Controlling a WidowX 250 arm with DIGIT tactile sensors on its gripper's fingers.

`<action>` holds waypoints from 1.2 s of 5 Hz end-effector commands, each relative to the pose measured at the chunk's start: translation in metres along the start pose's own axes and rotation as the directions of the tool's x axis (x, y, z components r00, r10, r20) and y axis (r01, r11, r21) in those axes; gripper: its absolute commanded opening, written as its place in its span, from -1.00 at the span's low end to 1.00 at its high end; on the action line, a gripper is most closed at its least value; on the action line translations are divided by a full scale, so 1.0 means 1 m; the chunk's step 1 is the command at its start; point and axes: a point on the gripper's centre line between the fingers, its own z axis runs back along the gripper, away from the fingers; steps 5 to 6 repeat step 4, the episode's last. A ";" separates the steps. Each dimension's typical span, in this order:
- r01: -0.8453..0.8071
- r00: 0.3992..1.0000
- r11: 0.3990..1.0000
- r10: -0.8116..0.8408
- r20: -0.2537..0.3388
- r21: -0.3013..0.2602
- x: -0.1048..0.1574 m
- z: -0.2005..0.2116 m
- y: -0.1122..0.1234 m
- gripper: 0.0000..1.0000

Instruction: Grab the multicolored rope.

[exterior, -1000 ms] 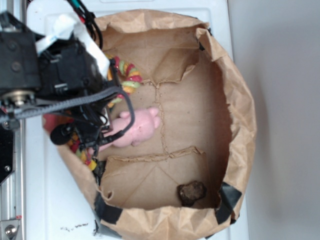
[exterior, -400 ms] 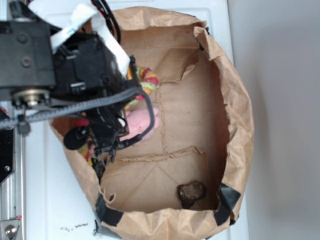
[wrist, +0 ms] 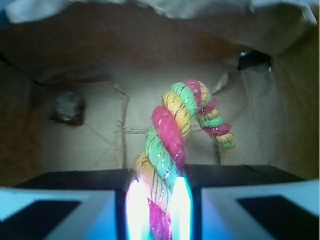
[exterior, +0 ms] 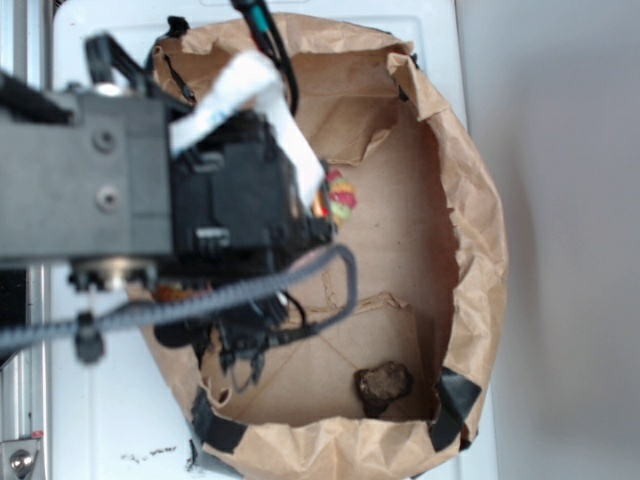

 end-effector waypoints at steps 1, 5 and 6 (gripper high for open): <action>0.126 0.988 0.992 -0.127 0.088 0.018 0.019 0.028 -0.004 -1.00; -0.057 0.998 0.992 0.057 0.000 0.115 0.018 0.006 0.027 -1.00; -0.057 0.998 0.992 0.057 0.000 0.115 0.018 0.006 0.027 -1.00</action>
